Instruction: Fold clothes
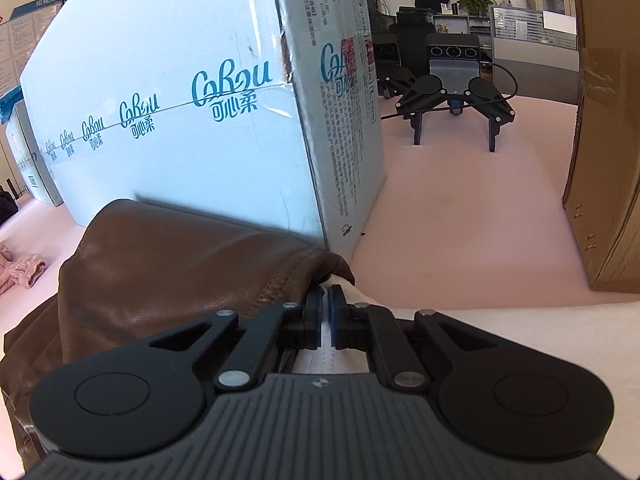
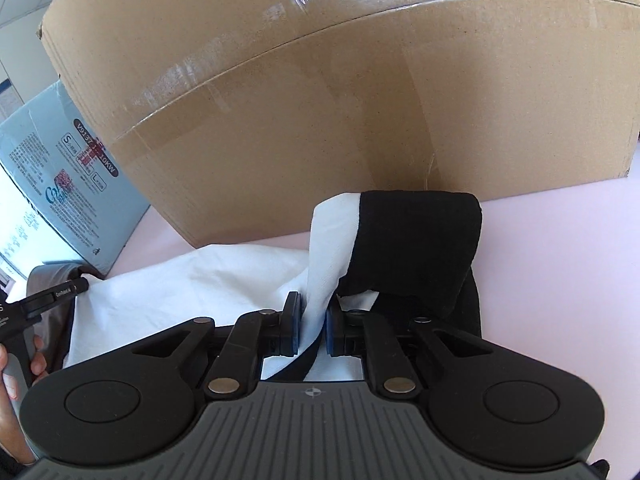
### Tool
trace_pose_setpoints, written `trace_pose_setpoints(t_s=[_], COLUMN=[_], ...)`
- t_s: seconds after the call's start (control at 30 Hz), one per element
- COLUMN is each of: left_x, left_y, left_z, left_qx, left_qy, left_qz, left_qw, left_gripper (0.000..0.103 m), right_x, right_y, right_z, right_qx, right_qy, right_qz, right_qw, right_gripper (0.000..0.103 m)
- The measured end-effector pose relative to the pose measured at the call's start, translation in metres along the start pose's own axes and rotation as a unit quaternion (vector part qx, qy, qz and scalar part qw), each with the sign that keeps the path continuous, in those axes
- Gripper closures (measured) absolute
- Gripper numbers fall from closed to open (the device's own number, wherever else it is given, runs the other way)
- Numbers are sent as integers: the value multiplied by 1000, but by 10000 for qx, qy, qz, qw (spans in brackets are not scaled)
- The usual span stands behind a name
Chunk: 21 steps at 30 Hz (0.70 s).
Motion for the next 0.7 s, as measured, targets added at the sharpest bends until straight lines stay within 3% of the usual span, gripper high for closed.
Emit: trace_pose_setpoints(t_s=[0.07,0.17,0.23,0.3,0.37,0.5,0.57,0.7], left_x=[-3,-11,-19,-30,-47,-86,-101,-119], left_y=[1,0,-2,-6,-12,-22,-19,1], left_z=[-1,-3,-2,0,-3,-8,-22,-58], left_qx=[153,344,316,204,310,761,890,1057], left_qy=[-5,89,324,682,1069,1304,1936,2974], left_qz=[-70,-181,-282,-402,-740,-1501,-1381,-806], left_qw=[9999,9992,9986,9967,9910,9771,9672,9454], left_gripper=[96,87,68,34,18,18,18,18], right_x=[-4,-12,-20,-33,-48,-69,-74,-42], right_y=[-2,-8,-12,-21,-31,-44,-47,-30], right_z=[-7,-13,-15,-15,-16,-21,-24,-22], right_qx=[-106,-181,-112,-220,-438,-763,-826,-518], right_qy=[260,394,225,197,319,559,591,275], right_qz=[-89,-231,-255,-463,-769,-1190,-1304,-681], right_qw=[9996,9988,9994,9985,9956,9884,9862,9960], right_gripper=[54,50,48,39,30,30,35,48])
Point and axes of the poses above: each gripper's, at about its wrist camera, not at the fingertips, and x roughly the way its jaws point, z to its left, y to its underside, the point moved 9 cm from there along x, roughly the way its jaws point, and after that the axes turned 4 degrees about -z, right-handed, at the moved point
